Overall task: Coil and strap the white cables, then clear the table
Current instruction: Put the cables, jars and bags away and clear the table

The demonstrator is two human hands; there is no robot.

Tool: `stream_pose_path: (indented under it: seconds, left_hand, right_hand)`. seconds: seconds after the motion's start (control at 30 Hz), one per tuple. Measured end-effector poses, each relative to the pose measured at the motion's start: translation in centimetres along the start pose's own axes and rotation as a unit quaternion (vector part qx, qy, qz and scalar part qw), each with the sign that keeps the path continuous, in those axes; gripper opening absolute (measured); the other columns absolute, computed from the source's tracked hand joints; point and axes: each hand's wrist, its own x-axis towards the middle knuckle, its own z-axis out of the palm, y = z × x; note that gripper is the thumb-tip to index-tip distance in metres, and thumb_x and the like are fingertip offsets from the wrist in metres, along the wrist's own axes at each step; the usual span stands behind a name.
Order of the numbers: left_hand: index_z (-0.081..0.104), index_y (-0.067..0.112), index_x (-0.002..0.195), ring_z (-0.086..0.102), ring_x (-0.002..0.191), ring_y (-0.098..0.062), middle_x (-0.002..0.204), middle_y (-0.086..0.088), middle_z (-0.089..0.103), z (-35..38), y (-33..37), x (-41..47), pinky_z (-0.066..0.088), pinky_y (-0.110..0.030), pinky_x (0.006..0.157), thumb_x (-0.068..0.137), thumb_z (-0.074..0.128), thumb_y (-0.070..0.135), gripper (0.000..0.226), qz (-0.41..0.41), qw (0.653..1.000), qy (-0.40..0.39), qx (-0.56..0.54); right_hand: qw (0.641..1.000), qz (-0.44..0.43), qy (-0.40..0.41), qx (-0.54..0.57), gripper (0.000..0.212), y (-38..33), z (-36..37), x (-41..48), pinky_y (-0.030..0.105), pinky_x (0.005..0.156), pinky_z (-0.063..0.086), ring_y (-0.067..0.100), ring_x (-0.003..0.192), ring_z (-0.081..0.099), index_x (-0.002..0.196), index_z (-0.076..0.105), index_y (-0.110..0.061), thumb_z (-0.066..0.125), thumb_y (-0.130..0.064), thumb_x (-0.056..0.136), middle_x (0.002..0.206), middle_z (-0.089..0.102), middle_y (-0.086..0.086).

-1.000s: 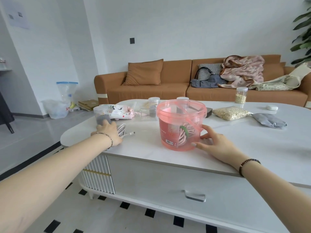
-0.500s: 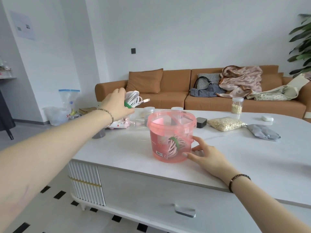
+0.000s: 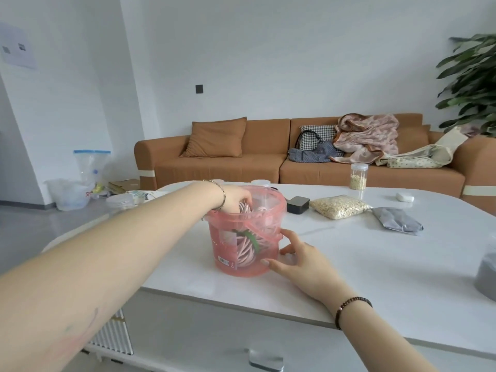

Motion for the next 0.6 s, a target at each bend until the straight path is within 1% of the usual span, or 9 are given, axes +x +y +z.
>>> stream_pose_path:
  seconds: [0.07,0.1,0.2,0.33,0.37,0.43,0.53,0.57,0.6]
  left_hand:
    - [0.049,0.021,0.143,0.055,0.106,-0.022,0.132,0.000,0.049,0.1,0.0,0.8,0.044,-0.021,0.067,0.099,0.049,0.012,0.044,-0.012,0.999,-0.031,-0.010]
    - [0.046,0.022,0.145,0.055,0.112,-0.022,0.137,0.000,0.048,0.1,-0.1,1.2,0.045,-0.022,0.070,0.099,0.050,0.012,0.047,-0.014,0.999,-0.034,-0.007]
    - [0.040,0.026,0.150,0.049,0.130,-0.022,0.151,0.001,0.042,0.2,-0.1,1.4,0.047,-0.031,0.098,0.096,0.054,0.013,0.057,-0.028,0.999,-0.032,-0.011]
    - [0.056,0.025,0.137,0.054,0.125,-0.022,0.143,0.000,0.052,1.1,-0.7,1.8,0.046,-0.034,0.103,0.094,0.057,0.011,0.045,-0.027,0.998,0.029,-0.048]
    - [0.059,0.026,0.133,0.055,0.122,-0.022,0.141,0.002,0.053,1.3,-0.9,1.8,0.048,-0.034,0.100,0.092,0.058,0.010,0.044,-0.028,0.998,0.042,-0.050]
    - [0.062,0.029,0.131,0.059,0.113,-0.020,0.133,0.006,0.058,1.2,-0.8,1.5,0.051,-0.026,0.083,0.091,0.059,0.008,0.045,-0.028,0.998,0.039,-0.051]
    - [0.066,0.029,0.129,0.060,0.096,-0.014,0.118,0.013,0.062,0.9,-0.5,1.0,0.040,-0.006,0.052,0.094,0.060,0.010,0.041,-0.019,0.997,0.019,-0.076]
    - [0.067,0.029,0.127,0.059,0.095,-0.014,0.115,0.014,0.063,0.9,-0.4,0.9,0.038,-0.006,0.050,0.094,0.059,0.010,0.039,-0.016,0.996,0.022,-0.081]
    - [0.068,0.030,0.125,0.060,0.097,-0.014,0.117,0.014,0.064,1.1,-0.4,0.8,0.041,-0.009,0.054,0.094,0.058,0.009,0.039,-0.018,0.996,0.026,-0.087]
  right_hand:
    - [1.000,0.001,0.005,0.003,0.082,0.1,0.0,0.1,0.036,0.096,0.046,0.018,0.112,0.059,0.137,0.028,-0.054,0.056,-0.084,0.066,0.112,0.064,-0.009]
    - [1.000,0.001,0.007,0.006,0.082,0.2,0.0,0.2,0.036,0.096,0.046,0.018,0.111,0.060,0.137,0.029,-0.053,0.056,-0.085,0.066,0.111,0.064,-0.010]
    - [1.000,0.004,0.008,0.016,0.082,0.3,0.1,0.5,0.037,0.096,0.046,0.017,0.111,0.060,0.135,0.031,-0.054,0.054,-0.087,0.063,0.109,0.064,-0.012]
    - [1.000,0.006,0.010,0.028,0.080,0.3,0.0,0.5,0.035,0.095,0.046,0.013,0.110,0.059,0.135,0.033,-0.053,0.056,-0.085,0.066,0.109,0.065,-0.013]
    - [0.999,0.009,0.008,0.033,0.079,0.4,0.0,0.5,0.035,0.096,0.046,0.012,0.110,0.059,0.136,0.033,-0.053,0.058,-0.085,0.067,0.109,0.064,-0.014]
    - [0.999,0.012,0.005,0.039,0.079,0.4,0.0,0.4,0.034,0.096,0.046,0.010,0.110,0.058,0.136,0.033,-0.054,0.059,-0.084,0.068,0.109,0.064,-0.015]
    - [0.999,0.010,0.001,0.042,0.077,0.3,-0.1,0.1,0.033,0.096,0.045,0.009,0.110,0.057,0.137,0.033,-0.054,0.059,-0.082,0.071,0.109,0.064,-0.015]
    - [0.999,0.011,0.002,0.043,0.077,0.2,-0.2,0.0,0.033,0.096,0.045,0.010,0.110,0.057,0.137,0.033,-0.054,0.059,-0.082,0.071,0.109,0.064,-0.015]
    - [0.999,0.012,0.000,0.042,0.077,0.2,-0.2,-0.2,0.033,0.096,0.045,0.010,0.111,0.057,0.138,0.032,-0.054,0.059,-0.082,0.071,0.110,0.064,-0.014]
